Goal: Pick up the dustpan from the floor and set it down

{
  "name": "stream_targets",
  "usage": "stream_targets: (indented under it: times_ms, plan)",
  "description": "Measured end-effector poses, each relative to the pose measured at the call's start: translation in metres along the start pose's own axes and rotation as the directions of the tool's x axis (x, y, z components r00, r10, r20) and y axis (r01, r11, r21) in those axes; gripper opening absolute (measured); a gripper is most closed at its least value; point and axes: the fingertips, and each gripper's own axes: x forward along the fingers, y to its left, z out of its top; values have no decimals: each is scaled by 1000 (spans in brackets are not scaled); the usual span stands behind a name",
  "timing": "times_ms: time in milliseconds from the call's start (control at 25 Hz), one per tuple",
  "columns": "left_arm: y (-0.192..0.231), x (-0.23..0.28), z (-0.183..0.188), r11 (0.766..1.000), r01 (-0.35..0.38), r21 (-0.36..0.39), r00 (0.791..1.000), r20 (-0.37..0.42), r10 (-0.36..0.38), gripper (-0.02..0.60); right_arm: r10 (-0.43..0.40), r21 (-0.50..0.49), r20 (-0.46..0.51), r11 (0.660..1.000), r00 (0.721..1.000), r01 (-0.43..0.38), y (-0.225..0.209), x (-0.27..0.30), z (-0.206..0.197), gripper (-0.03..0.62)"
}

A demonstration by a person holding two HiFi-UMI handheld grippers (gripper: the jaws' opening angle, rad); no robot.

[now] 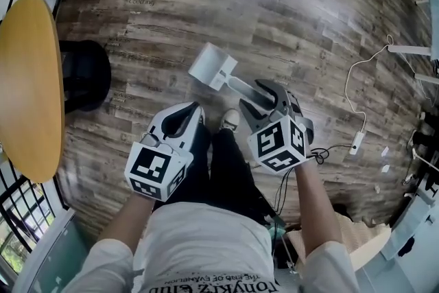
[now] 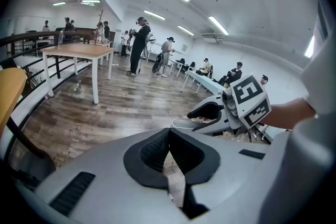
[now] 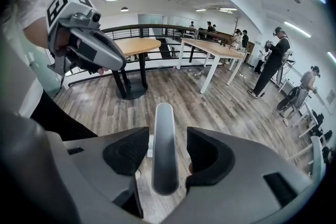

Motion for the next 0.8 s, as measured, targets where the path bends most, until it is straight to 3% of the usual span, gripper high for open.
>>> stream_targets:
  times_ms: [480, 800]
  plan:
    - [10, 12, -7, 1000, 1, -26, 1000, -12, -2, 23, 62, -93, -102, 993, 993, -72, 2, 32, -12, 221]
    - [15, 12, -16, 999, -12, -42, 1000, -25, 11, 23, 85, -68, -147, 993, 985, -96, 5, 47, -22, 219]
